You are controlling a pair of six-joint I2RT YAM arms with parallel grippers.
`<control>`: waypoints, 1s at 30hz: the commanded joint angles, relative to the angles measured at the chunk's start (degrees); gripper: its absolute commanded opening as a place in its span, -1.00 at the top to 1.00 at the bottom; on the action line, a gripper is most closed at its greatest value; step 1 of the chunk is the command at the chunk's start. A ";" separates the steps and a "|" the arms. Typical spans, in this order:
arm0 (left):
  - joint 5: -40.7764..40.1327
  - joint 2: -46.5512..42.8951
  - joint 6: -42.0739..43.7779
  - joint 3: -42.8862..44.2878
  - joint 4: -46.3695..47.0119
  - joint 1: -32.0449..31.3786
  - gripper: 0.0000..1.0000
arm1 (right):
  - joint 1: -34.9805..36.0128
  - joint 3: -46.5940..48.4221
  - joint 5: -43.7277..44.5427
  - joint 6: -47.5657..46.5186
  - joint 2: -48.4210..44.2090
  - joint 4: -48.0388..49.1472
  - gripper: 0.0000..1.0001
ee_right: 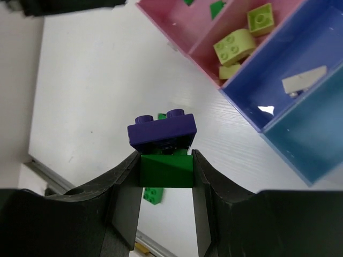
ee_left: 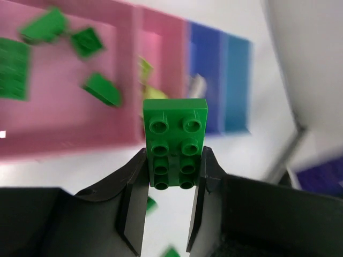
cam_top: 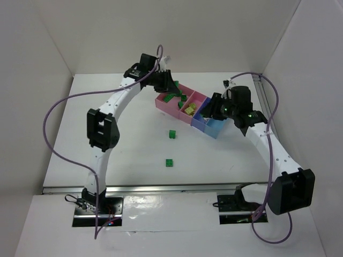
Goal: Sort the legos into containers by color
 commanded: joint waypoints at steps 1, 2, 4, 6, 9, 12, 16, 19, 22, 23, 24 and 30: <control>-12.73 7.93 -4.57 8.36 -4.04 -0.50 0.96 | -0.26 2.40 5.76 -3.22 -2.96 -6.53 1.00; -13.61 9.43 -4.58 11.86 -4.04 -0.50 0.80 | -0.26 1.79 5.76 -3.22 -3.93 -6.54 1.00; -15.37 13.46 -4.58 14.96 -4.04 -0.50 0.43 | -0.26 1.09 5.76 -3.22 -4.99 -7.42 1.00; -14.77 15.15 -4.58 16.91 -2.47 -0.50 -0.13 | -0.26 0.47 5.24 -3.74 -6.22 -7.42 1.00; -12.66 16.30 -4.58 17.43 -0.62 -0.50 -0.69 | -0.26 0.46 5.24 -3.75 -6.22 -7.94 1.00; -8.88 14.12 -4.58 15.60 0.00 -0.50 -0.83 | -0.26 0.46 3.05 -3.75 -5.44 -7.94 1.00; 0.14 5.70 -1.24 10.50 0.79 -0.50 -0.83 | -0.26 -0.59 -4.06 -4.80 -3.07 -5.84 1.00; 11.73 -1.25 1.31 -0.34 4.29 1.61 -0.75 | -0.26 -1.20 -12.14 -5.94 -2.44 -3.56 1.00; 32.47 -9.96 0.97 -14.84 16.14 3.36 -0.82 | -0.26 -2.69 -24.26 -7.34 -1.84 0.31 1.00; 40.70 -11.89 0.96 -17.00 18.17 3.37 -0.82 | -0.26 -2.70 -28.21 -7.35 -0.87 0.93 1.00; 43.83 -12.52 -0.17 -18.85 20.02 3.37 -0.82 | -0.26 -2.70 -30.16 -8.05 -0.34 1.54 1.00; 50.28 -14.20 2.09 -23.52 23.47 -0.31 -0.84 | -0.26 0.02 -37.99 -10.43 3.18 0.32 1.00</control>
